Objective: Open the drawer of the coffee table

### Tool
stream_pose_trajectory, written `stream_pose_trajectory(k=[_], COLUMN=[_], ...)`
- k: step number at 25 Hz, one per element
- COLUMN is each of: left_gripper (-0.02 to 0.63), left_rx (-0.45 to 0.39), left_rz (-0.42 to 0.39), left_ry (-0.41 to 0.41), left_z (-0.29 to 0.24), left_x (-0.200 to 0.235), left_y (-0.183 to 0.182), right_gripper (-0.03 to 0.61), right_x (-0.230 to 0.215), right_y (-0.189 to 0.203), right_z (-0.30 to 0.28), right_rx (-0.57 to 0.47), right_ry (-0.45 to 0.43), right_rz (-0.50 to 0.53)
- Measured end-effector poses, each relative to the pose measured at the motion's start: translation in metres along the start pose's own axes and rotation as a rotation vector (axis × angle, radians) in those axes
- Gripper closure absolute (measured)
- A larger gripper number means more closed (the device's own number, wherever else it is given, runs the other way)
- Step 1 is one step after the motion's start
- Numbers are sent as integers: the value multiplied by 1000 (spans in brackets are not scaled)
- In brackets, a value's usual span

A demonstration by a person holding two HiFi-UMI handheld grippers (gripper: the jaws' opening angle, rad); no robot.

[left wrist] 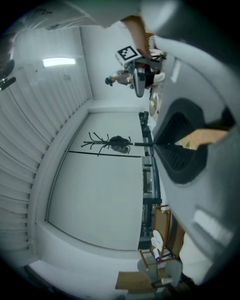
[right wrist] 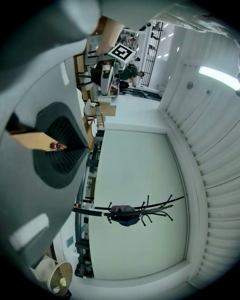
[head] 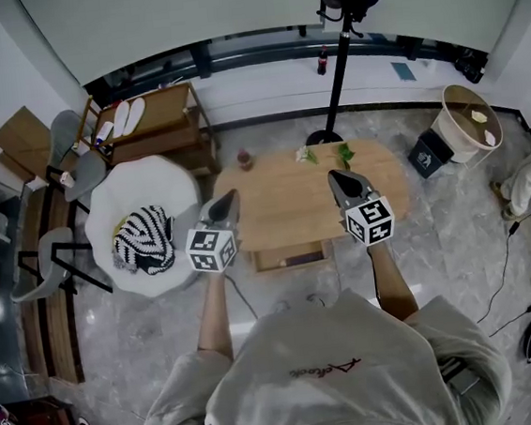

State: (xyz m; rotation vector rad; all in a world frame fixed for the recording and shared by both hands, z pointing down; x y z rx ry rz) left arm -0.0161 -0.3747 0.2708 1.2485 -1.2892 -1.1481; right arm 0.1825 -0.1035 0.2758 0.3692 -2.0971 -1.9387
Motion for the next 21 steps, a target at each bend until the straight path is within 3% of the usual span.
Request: stream_pose_trajectory(k=[21], left_gripper=[614], left_rx=[18], left_rz=[8], left_ry=[-5], left_z=[-9], left_x=[-9], left_y=[7], right_gripper=[574], right_x=[-9], right_y=[-2], right_z=[-1], right_rx=[-10], right_ry=[-20], right_rz=[-7])
Point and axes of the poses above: the fingertips, and each gripper's own axes: z backward along the fingers, x to its left, y out of its underside, the point moved 10 cm from there along z, backward along the fingers, and after that the axes turned 5 degrees about -x, right-handed, at the moved point
